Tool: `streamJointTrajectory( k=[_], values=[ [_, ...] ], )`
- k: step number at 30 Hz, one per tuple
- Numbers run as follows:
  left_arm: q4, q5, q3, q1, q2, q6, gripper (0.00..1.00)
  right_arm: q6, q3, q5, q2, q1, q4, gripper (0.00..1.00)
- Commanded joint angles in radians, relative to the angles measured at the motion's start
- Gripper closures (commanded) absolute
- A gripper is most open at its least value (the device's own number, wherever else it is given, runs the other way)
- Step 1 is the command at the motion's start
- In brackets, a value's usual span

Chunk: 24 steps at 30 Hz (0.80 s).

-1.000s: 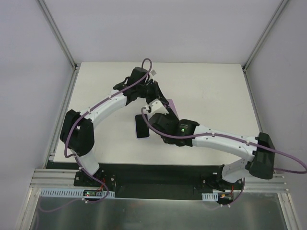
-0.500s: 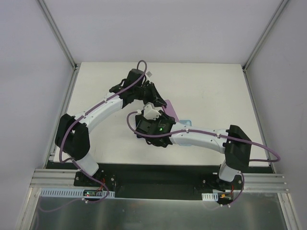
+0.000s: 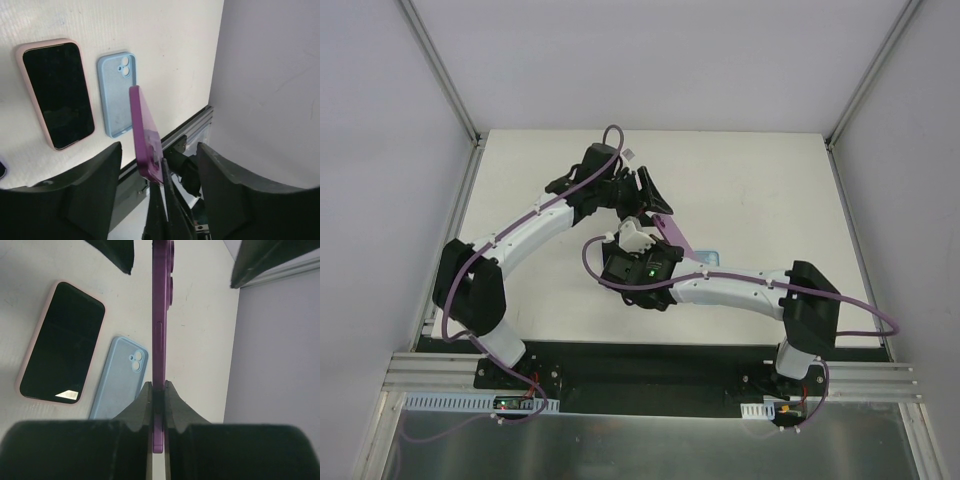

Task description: Put the phone into the phone case

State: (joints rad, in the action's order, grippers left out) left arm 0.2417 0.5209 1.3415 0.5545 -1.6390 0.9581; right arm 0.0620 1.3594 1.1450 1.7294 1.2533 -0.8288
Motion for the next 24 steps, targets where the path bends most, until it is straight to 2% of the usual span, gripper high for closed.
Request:
streamJointTrajectory(
  k=[1, 2, 5, 9, 13, 15, 17, 18, 19, 20, 23, 24],
  values=[
    [-0.024, 0.005, 0.013, -0.014, 0.08, -0.057, 0.34, 0.001, -0.014, 0.035, -0.066, 0.008, -0.001, 0.99],
    [-0.022, 0.005, 0.016, -0.015, 0.084, -0.07, 0.26, 0.001, -0.02, 0.03, -0.074, 0.008, 0.005, 0.99],
    [-0.016, 0.002, 0.033, -0.021, 0.099, -0.113, 0.19, 0.008, -0.062, -0.007, -0.114, 0.006, 0.034, 0.99],
    [0.002, 0.007, 0.045, -0.059, 0.123, -0.162, 0.18, 0.07, -0.143, -0.097, -0.197, -0.002, 0.056, 0.99],
    [0.031, -0.013, 0.024, -0.132, 0.165, -0.218, 0.22, 0.14, -0.28, -0.207, -0.315, -0.035, 0.106, 0.99],
    [0.045, -0.042, 0.01, -0.145, 0.183, -0.246, 0.29, 0.157, -0.336, -0.313, -0.419, -0.08, 0.175, 0.99],
    [0.054, -0.048, -0.01, -0.146, 0.202, -0.294, 0.4, 0.176, -0.431, -0.393, -0.496, -0.133, 0.232, 0.99],
    [0.056, -0.03, -0.018, -0.146, 0.206, -0.308, 0.49, 0.18, -0.466, -0.471, -0.572, -0.155, 0.285, 0.98],
    [0.056, -0.015, -0.031, -0.146, 0.206, -0.329, 0.69, 0.186, -0.494, -0.511, -0.609, -0.178, 0.307, 0.99],
    [0.056, -0.003, -0.041, -0.145, 0.206, -0.337, 0.8, 0.199, -0.552, -0.552, -0.645, -0.233, 0.331, 0.98],
    [0.054, 0.011, -0.079, -0.131, 0.2, -0.36, 1.0, 0.222, -0.621, -0.698, -0.758, -0.345, 0.401, 0.99],
    [0.054, 0.007, -0.088, -0.11, 0.199, -0.364, 1.0, 0.234, -0.661, -0.768, -0.799, -0.373, 0.437, 0.99]
  ],
)
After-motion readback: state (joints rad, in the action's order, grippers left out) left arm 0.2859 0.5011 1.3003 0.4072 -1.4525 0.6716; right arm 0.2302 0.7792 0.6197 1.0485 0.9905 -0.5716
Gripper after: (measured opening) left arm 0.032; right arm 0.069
